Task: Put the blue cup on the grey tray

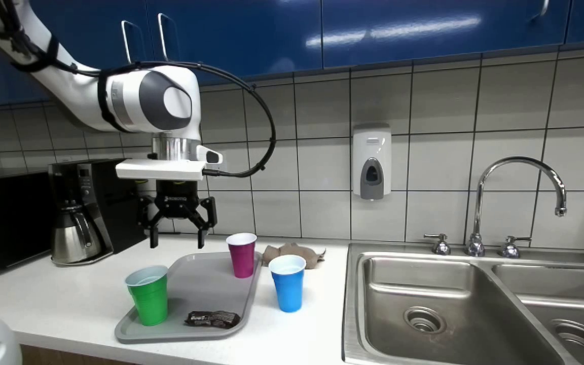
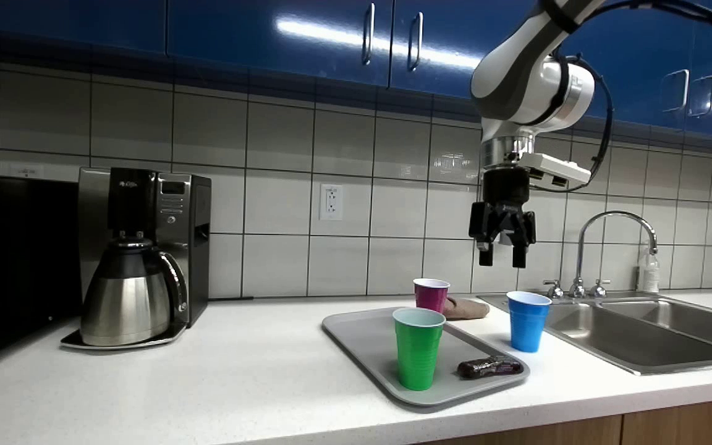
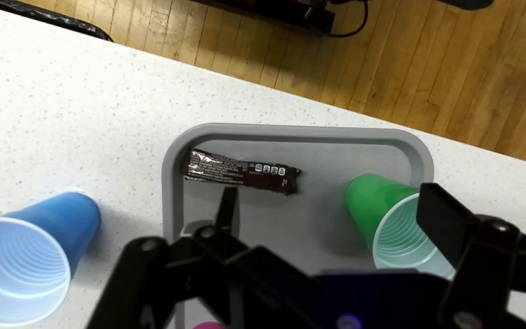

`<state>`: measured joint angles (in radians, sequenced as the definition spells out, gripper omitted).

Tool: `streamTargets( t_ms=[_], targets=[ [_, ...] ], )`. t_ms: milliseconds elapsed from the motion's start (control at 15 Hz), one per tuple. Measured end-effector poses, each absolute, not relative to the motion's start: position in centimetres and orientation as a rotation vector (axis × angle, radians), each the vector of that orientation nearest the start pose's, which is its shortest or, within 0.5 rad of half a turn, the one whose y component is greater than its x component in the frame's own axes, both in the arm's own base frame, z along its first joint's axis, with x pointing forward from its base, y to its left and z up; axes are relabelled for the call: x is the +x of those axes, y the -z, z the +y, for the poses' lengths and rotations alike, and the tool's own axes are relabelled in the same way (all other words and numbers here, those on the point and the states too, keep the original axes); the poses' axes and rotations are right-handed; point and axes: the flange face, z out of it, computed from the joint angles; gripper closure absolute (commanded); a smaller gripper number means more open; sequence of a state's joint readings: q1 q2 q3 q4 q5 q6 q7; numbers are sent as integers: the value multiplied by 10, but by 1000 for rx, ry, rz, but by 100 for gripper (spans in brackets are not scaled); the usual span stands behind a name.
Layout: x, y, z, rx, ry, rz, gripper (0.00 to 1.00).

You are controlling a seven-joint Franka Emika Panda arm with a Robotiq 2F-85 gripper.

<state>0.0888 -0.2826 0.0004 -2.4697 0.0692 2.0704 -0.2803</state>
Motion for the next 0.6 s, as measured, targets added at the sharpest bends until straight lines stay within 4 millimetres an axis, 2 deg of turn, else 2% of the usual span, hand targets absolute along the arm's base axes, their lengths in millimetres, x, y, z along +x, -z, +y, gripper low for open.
streamTargets(
  t_ms=[600],
  targets=[
    [453,-360,25,-3072,-100,-331,0]
  ],
)
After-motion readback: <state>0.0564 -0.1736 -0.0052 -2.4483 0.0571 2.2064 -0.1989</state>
